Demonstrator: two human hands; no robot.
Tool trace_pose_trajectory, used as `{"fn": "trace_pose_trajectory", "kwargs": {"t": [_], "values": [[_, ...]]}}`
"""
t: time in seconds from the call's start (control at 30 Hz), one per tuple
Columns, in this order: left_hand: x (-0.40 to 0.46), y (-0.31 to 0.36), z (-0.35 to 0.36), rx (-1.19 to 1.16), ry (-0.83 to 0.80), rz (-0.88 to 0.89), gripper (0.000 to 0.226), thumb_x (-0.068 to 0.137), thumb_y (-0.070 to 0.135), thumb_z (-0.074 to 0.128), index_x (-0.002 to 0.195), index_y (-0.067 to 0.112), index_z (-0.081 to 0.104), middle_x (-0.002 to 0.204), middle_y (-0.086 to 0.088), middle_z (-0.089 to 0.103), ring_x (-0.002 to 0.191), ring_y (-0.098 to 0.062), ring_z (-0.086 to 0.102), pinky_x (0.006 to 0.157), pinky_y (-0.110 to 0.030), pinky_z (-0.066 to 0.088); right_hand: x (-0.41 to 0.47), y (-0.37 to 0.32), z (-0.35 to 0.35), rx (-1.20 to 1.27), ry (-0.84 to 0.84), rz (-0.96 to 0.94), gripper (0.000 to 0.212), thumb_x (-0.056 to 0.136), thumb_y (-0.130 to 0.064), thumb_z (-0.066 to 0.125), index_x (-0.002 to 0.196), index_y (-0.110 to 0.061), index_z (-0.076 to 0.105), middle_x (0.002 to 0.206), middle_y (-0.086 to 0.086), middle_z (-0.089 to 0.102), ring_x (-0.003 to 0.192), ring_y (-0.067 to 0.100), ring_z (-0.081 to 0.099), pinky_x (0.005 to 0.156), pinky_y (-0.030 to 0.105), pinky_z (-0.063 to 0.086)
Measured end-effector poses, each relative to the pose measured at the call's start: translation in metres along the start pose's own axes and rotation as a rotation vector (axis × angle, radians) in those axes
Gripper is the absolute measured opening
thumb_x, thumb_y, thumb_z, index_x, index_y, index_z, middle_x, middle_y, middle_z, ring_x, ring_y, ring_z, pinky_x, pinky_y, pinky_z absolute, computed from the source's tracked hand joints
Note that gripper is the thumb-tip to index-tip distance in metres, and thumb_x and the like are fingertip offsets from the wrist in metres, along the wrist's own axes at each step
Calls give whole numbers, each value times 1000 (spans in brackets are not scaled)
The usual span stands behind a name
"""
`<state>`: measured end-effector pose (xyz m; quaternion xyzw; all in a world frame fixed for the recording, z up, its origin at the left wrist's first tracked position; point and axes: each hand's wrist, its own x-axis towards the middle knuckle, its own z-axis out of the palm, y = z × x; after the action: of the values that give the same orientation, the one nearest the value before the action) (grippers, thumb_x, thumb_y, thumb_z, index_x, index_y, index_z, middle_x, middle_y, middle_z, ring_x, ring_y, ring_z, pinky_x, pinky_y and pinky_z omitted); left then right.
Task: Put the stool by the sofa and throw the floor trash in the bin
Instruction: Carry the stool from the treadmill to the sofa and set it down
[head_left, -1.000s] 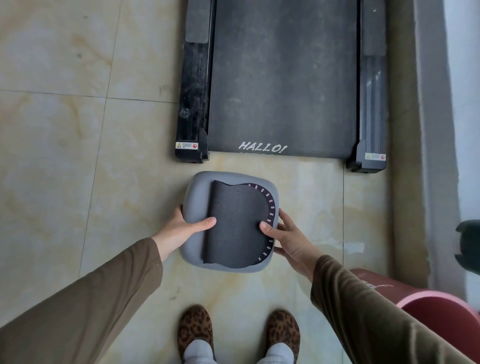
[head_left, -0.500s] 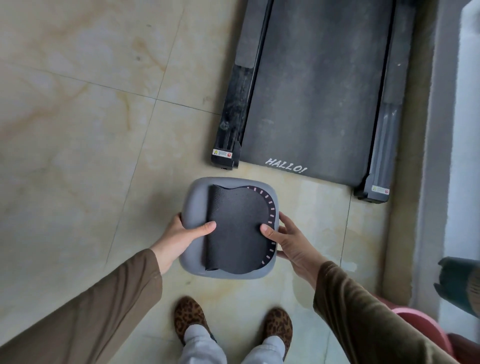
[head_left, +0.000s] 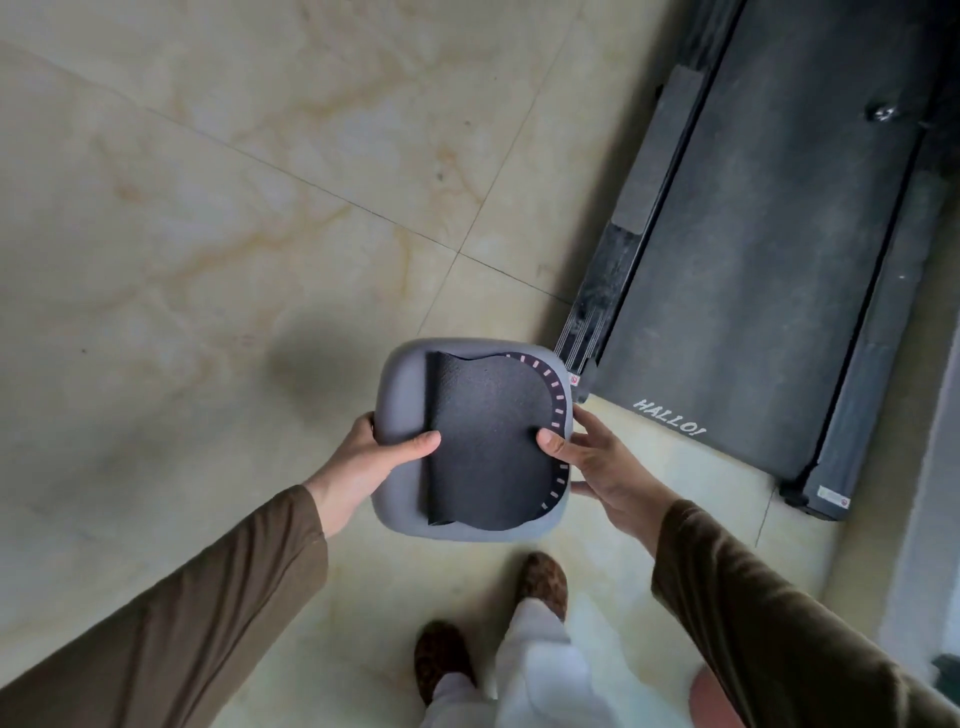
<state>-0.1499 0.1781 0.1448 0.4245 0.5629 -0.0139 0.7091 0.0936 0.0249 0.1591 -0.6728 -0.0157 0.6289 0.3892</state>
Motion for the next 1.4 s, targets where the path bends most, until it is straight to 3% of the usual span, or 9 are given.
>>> {"fn": "trace_pose_trajectory", "kwargs": {"t": [0.2, 0.47, 0.63, 0.73, 0.8, 0.93, 1.03, 1.17, 1.4], "values": [[21, 34, -46, -83, 55, 1, 26, 86, 16, 83, 109, 13, 72, 91, 10, 84, 79, 1, 79, 61, -10, 55, 46, -58, 41, -61, -46, 16, 74, 82, -29, 81, 148, -30, 48, 128, 0, 70, 104, 11, 71, 63, 27, 55], [72, 103, -120, -109, 109, 1, 32, 85, 19, 84, 114, 9, 76, 110, -3, 84, 101, -12, 79, 72, -13, 57, 125, -157, 106, -164, -118, 24, 63, 84, -30, 79, 140, -32, 51, 121, -4, 72, 96, 5, 69, 65, 28, 50], [104, 146, -185, -132, 104, 3, 47, 79, 26, 88, 121, 9, 75, 113, -3, 83, 106, -17, 79, 82, -22, 57, 170, -215, 161, -223, -103, 35, 79, 78, -40, 83, 147, -30, 47, 121, -5, 71, 108, 14, 67, 101, 54, 49], [136, 167, -230, -128, 132, -24, 86, 59, 49, 99, 130, 13, 67, 120, -2, 81, 109, -17, 78, 98, -34, 57, 188, -253, 196, -233, -122, 36, 74, 78, -39, 81, 144, -30, 50, 120, -8, 72, 97, 3, 71, 79, 38, 56], [154, 186, -252, -116, 132, -25, 102, 49, 59, 100, 133, 14, 64, 122, -1, 80, 111, -15, 77, 103, -39, 55, 200, -276, 211, -244, -133, 37, 75, 71, -44, 81, 139, -33, 51, 117, -11, 73, 91, -3, 70, 68, 28, 51], [179, 236, -294, -99, 131, 13, 94, 50, 53, 98, 128, 10, 68, 114, -1, 83, 105, -15, 79, 94, -33, 58, 226, -325, 250, -243, -120, 42, 101, 54, -58, 91, 143, -33, 50, 124, -8, 73, 112, 11, 68, 92, 47, 51], [202, 272, -325, -85, 152, 18, 93, 51, 52, 98, 127, 8, 69, 114, -2, 83, 105, -15, 79, 91, -32, 58, 249, -362, 274, -243, -130, 33, 118, 37, -68, 91, 143, -33, 50, 122, -12, 73, 107, 5, 68, 85, 41, 51], [236, 320, -358, -97, 177, -4, 96, 48, 55, 100, 127, 10, 67, 114, -3, 82, 103, -15, 79, 89, -32, 59, 287, -416, 298, -229, -145, 24, 121, 32, -73, 89, 140, -34, 51, 117, -15, 72, 105, 3, 66, 93, 48, 49], [295, 406, -418, -93, 183, -17, 80, 58, 47, 99, 122, 10, 71, 111, -3, 83, 102, -16, 80, 96, -39, 59, 360, -507, 347, -223, -188, 15, 107, 28, -74, 88, 125, -43, 54, 112, -16, 71, 98, -1, 66, 71, 31, 49]]}}
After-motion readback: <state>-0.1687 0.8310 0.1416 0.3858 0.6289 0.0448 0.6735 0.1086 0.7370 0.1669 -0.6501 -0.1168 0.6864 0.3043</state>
